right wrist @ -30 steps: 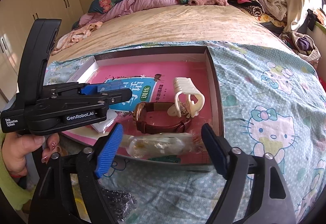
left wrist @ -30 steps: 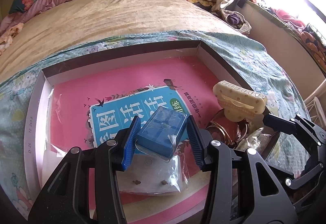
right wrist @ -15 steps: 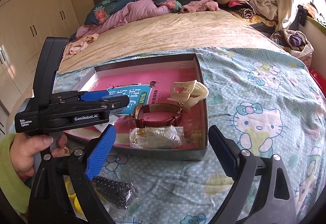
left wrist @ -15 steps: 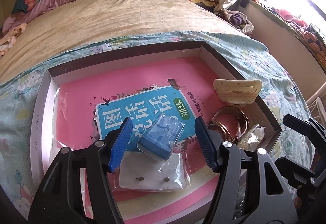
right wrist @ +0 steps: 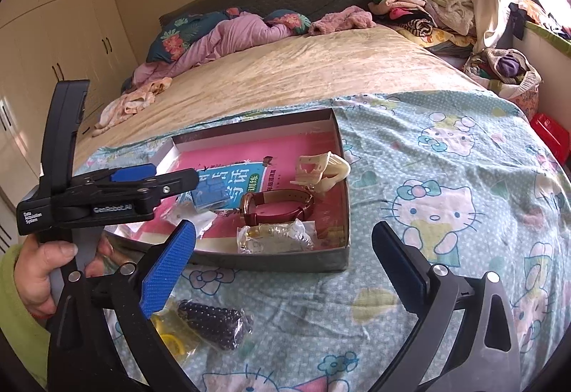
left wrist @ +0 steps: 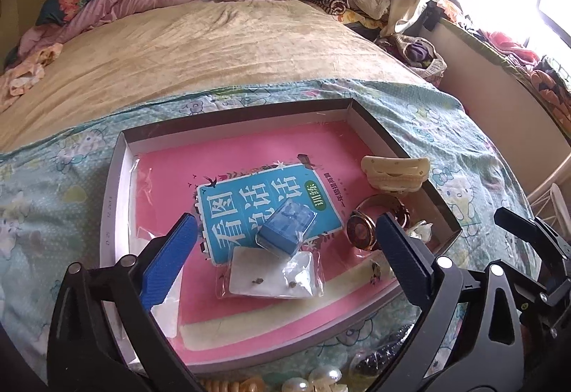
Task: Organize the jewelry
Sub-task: 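Withdraw both tools from the box back over the remaining jewelry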
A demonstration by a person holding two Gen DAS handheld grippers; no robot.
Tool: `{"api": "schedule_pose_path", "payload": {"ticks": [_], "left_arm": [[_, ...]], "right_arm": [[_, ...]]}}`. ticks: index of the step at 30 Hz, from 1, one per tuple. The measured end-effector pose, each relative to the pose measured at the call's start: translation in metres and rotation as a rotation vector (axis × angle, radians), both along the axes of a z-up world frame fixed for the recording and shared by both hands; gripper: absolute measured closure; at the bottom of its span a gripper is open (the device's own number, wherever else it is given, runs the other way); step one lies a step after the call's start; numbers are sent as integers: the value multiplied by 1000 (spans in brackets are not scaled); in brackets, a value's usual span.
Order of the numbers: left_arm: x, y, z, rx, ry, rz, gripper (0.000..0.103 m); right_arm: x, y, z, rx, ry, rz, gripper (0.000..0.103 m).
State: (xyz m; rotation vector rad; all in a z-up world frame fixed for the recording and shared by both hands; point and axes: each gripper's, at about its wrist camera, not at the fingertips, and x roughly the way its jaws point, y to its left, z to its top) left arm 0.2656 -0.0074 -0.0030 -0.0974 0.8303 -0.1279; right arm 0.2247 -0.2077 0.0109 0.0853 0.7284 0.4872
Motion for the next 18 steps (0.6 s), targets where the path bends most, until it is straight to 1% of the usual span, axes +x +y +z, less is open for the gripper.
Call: {"api": "schedule_pose_path", "payload": {"ticks": [9, 18], "left_arm": [[-31, 14, 31, -13, -61, 32, 10], [-58, 29, 46, -22, -96, 59, 10]], "right_arm": [[-20, -4, 26, 24, -54, -3, 5], [-42, 0, 49, 34, -102, 12, 5]]}}
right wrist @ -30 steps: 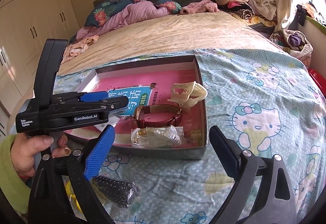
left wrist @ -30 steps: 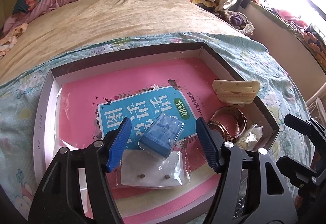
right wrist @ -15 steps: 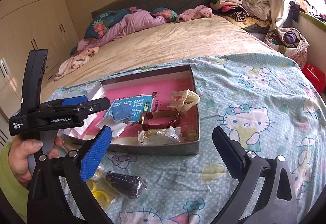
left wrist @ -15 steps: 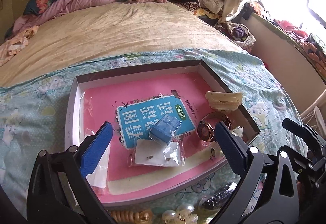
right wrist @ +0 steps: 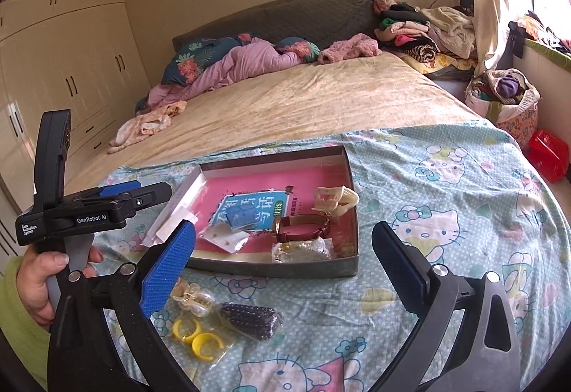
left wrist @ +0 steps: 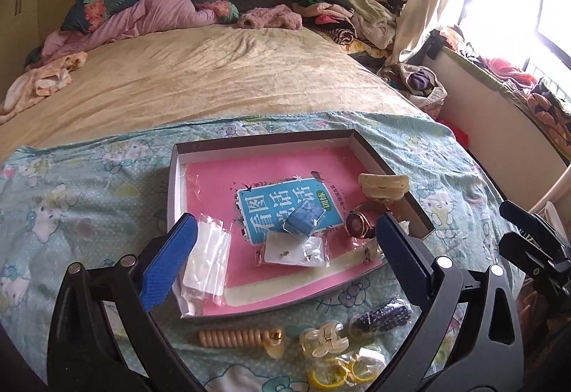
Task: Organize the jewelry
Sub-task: 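Withdraw both tools from the box back over the remaining jewelry, then grasp the pearl claw clip with left tool while right tool grasps the yellow bangles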
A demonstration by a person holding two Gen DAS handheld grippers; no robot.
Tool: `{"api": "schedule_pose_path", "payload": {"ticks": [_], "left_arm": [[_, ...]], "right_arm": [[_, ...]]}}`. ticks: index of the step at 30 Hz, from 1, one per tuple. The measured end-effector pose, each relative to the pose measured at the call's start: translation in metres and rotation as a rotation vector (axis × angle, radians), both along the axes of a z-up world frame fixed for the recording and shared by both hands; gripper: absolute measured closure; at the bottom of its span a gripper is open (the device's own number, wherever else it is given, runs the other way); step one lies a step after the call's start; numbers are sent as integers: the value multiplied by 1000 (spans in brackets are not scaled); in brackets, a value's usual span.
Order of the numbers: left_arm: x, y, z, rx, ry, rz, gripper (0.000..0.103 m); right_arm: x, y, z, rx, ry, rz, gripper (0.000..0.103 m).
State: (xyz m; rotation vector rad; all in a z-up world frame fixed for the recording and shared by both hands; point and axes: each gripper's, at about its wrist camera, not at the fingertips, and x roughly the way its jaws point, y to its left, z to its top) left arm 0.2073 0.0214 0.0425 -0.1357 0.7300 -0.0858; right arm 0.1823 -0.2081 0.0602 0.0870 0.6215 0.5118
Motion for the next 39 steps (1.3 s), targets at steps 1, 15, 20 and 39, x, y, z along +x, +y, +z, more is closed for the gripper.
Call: {"api": "schedule_pose_path", "payload": {"ticks": [1, 15, 20, 39], "left_arm": [[-3, 1, 1, 0, -2, 3, 10], [-31, 17, 7, -2, -17, 26, 10], [-42, 21, 5, -5, -14, 25, 10], [-75, 40, -13, 19, 31, 45, 10]], "right_arm": [[-2, 0, 2, 0, -2, 3, 5], [-31, 11, 20, -4, -34, 35, 5], [-38, 18, 22, -16, -30, 53, 5], [-68, 48, -4, -63, 59, 138, 5]]}}
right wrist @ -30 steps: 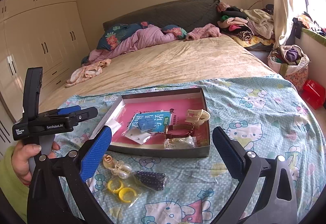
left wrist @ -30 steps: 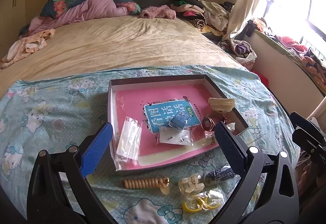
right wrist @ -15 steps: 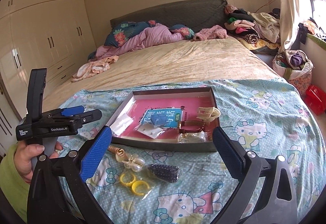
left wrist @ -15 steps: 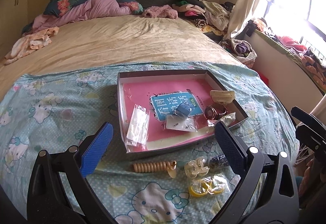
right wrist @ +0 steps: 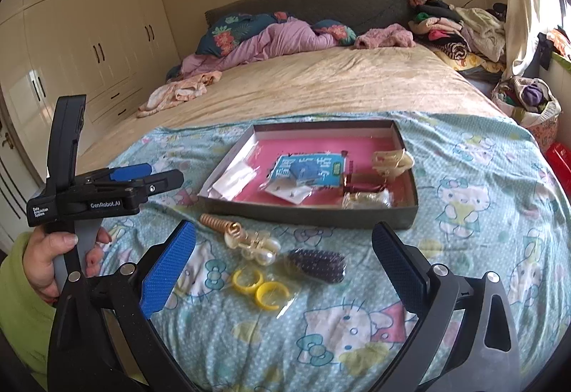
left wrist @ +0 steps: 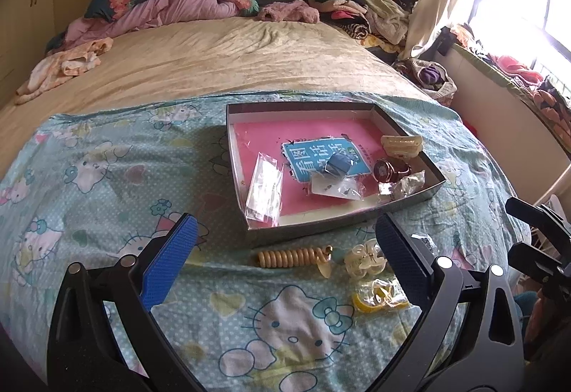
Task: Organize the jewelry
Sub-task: 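Grasp the pearl claw clip with left tool while right tool grasps the yellow bangles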
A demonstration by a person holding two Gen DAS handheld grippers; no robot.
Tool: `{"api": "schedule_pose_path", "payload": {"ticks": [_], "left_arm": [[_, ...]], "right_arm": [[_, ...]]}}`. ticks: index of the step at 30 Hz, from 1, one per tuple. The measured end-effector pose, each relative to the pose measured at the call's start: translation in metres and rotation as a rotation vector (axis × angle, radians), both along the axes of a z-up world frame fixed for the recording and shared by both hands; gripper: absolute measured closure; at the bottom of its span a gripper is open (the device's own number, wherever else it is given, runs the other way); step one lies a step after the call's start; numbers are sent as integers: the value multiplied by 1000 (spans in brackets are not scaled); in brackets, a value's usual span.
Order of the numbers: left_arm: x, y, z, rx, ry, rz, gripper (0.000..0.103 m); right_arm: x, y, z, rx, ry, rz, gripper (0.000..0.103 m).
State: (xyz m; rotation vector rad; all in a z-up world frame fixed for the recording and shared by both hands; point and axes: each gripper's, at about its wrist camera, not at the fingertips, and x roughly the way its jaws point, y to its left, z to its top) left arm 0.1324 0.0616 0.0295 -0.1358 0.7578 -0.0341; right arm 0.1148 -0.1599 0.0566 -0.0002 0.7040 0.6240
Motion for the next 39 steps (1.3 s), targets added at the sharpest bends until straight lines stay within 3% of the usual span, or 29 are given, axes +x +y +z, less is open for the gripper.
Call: {"api": "schedule_pose_path", "payload": {"ticks": [16, 39], "left_arm": [[-15, -4, -14, 17, 33, -30, 10], [-23, -6, -52, 13, 121, -60, 10]], "right_arm": [[-19, 39, -42, -88, 107, 86, 5], [1, 62, -95, -152, 265, 13, 5]]}}
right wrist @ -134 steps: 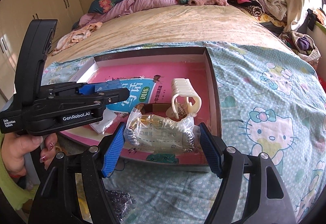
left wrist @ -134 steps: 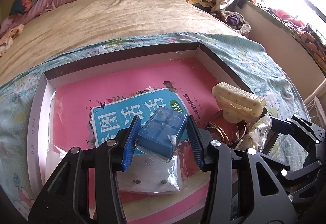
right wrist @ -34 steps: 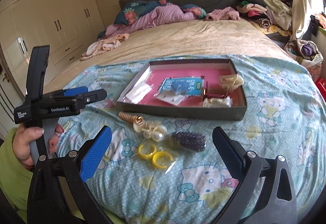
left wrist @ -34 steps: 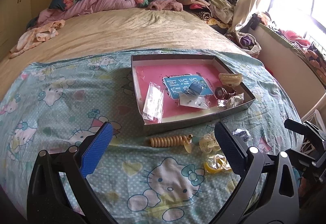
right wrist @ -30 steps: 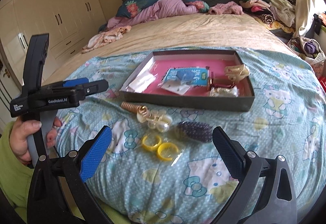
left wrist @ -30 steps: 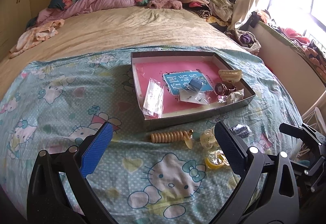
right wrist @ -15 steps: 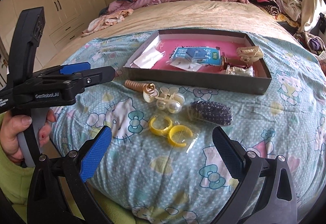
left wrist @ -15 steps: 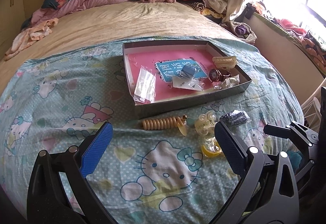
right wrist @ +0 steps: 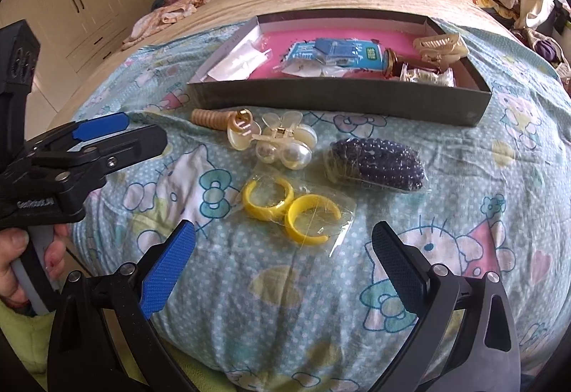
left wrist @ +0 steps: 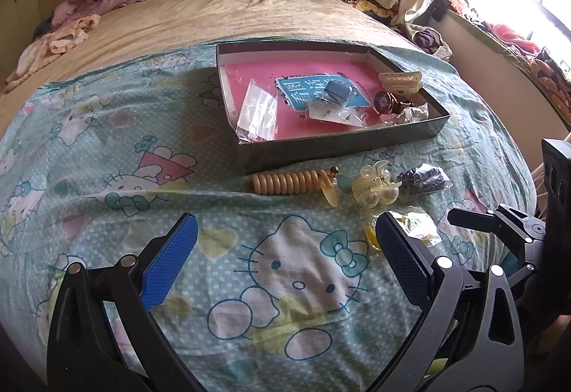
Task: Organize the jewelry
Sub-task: 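Grasp the pearl claw clip with left tool while right tool grasps the yellow bangles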
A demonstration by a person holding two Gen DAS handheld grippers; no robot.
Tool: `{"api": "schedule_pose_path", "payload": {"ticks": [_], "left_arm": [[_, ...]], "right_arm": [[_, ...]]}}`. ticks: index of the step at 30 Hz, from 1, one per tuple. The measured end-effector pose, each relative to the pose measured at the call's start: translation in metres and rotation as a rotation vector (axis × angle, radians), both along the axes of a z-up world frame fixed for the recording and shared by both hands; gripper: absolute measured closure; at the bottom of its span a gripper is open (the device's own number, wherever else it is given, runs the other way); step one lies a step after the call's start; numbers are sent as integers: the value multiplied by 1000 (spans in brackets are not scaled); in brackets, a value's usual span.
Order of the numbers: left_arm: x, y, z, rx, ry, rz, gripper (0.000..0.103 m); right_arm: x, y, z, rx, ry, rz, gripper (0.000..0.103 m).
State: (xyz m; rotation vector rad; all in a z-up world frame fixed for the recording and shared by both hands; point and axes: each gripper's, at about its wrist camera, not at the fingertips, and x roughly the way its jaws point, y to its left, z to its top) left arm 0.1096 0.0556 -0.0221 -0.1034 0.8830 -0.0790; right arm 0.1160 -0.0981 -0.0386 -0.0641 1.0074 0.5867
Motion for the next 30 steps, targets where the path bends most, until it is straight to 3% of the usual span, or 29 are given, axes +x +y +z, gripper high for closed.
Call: {"api": "schedule_pose_path", "payload": {"ticks": [8, 17, 21, 30], "left_arm": [[2, 3, -6, -11, 9, 1, 10], [8, 6, -12, -41, 21, 5, 10], [13, 1, -16, -52, 31, -2, 10], [22, -22, -21, -73, 47, -62, 10]], "right_arm": [[16, 15, -18, -11, 47, -55, 5], [17, 26, -34, -115, -39, 13, 7], [14, 14, -31, -98, -43, 45, 15], [6, -23, -18, -18, -13, 45, 22]]}}
